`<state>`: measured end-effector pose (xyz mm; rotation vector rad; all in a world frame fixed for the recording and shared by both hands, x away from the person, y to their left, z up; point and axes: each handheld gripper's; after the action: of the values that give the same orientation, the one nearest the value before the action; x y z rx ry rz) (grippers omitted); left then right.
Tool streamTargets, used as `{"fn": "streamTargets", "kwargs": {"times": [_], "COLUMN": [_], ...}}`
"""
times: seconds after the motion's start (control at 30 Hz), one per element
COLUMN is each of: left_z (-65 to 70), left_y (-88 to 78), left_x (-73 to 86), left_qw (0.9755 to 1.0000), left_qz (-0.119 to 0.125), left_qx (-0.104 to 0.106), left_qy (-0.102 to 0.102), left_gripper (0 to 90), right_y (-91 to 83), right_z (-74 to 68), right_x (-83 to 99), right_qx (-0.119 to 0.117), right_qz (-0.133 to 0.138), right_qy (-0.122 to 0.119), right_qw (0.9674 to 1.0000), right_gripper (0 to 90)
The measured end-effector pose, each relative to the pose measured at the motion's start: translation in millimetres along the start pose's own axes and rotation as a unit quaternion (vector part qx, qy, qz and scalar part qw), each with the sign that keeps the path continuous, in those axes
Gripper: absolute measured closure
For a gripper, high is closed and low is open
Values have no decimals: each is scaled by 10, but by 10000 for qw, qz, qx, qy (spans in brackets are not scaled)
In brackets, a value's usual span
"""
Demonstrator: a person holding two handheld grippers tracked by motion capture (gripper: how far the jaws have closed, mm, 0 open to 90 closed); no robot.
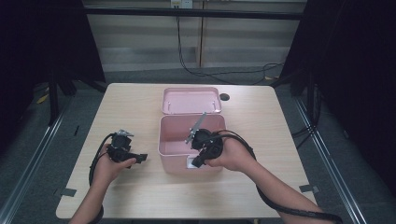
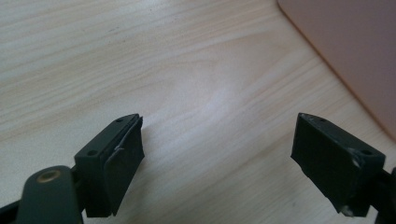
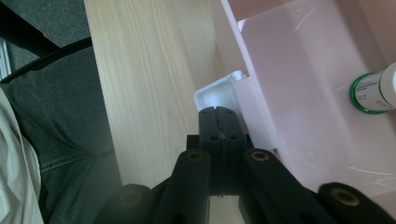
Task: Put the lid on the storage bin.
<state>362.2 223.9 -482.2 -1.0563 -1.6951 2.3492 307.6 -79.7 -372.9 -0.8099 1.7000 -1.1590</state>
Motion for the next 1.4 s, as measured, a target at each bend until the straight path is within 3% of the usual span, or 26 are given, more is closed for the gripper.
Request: {"fn": "streamTargets", "kwargs": {"times": [0.4, 0.6, 0.8, 1.0, 1.4], "left_z": [-22, -52, -86, -110, -88], "left_y": [-214, -241, -276, -329, -442], "left_x": [-544, -722, -851, -1000, -1362], "left_qw": [9971, 9950, 9940, 9928, 9937], "left_qz": [-432, -591, -672, -715, -652], "left_qx": [235, 283, 267, 304, 183], "left_qy": [-582, -747, -818, -910, -893], "left_gripper": [185, 185, 189, 200, 216], "right_y": [-1, 1, 5, 2, -2], "right_z": [-1, 8, 21, 20, 25], "right_x": [2, 17, 24, 17, 19], "right_qx": [-1, -38, -37, -54, -109], "right_qz": [14, 83, 131, 104, 85], "right_qy": [-3, 24, -68, -1, 46], "right_qw": [10000, 10000, 9999, 9999, 9999], "right_gripper": [900, 900, 900, 900, 900]}}
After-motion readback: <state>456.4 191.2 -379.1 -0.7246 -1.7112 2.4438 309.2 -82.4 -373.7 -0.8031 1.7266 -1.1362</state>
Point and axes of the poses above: each handheld gripper's, and its own axes: y roughly forward along the jaws, x roughly out of its underside, z roughly to its right, and after that the axes turned 4 degrees about -z, right-handed
